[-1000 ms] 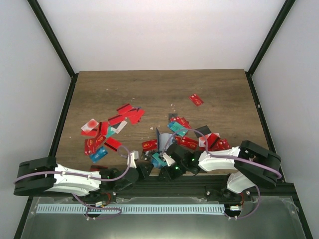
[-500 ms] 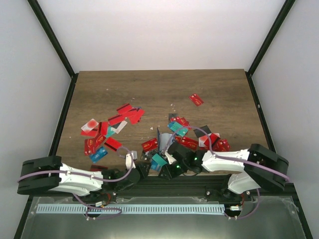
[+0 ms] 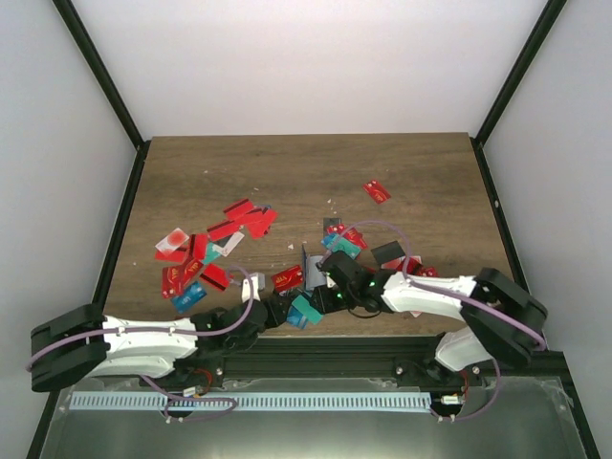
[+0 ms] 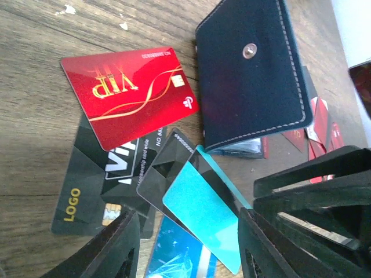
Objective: Put the credit cards into the card holder
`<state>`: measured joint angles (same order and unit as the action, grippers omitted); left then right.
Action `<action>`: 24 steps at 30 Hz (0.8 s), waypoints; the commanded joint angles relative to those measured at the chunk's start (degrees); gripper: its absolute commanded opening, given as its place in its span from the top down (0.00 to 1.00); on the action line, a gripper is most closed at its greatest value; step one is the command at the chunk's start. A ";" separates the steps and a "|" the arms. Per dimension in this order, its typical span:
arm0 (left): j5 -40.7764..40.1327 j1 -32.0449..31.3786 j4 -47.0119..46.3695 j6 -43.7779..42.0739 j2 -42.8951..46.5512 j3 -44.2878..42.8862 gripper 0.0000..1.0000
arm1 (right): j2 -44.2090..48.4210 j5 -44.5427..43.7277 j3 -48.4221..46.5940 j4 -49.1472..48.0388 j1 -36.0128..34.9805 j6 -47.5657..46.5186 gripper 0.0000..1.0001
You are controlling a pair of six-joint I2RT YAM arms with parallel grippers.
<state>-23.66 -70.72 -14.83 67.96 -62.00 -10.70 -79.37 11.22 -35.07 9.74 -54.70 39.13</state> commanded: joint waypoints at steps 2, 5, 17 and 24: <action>8.59 3.74 1.33 -6.52 -0.04 -0.97 0.51 | -7.22 -2.30 -2.54 -1.87 0.38 -3.86 0.65; 12.21 3.92 2.80 -7.30 -0.43 -1.67 0.50 | -8.80 1.08 -1.26 -3.36 -0.61 -5.23 0.66; 17.84 0.77 24.83 -2.18 8.84 -2.97 0.42 | -14.18 3.70 0.31 -2.83 -13.99 -3.50 0.66; 16.81 0.45 26.29 -2.38 15.56 -0.38 0.39 | -14.21 5.90 0.27 -5.17 -15.09 -1.87 0.67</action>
<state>-7.40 -69.93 11.25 65.52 -48.40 -11.99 -90.91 14.41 -37.04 -1.43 -68.29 35.46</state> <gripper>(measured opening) 0.605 0.333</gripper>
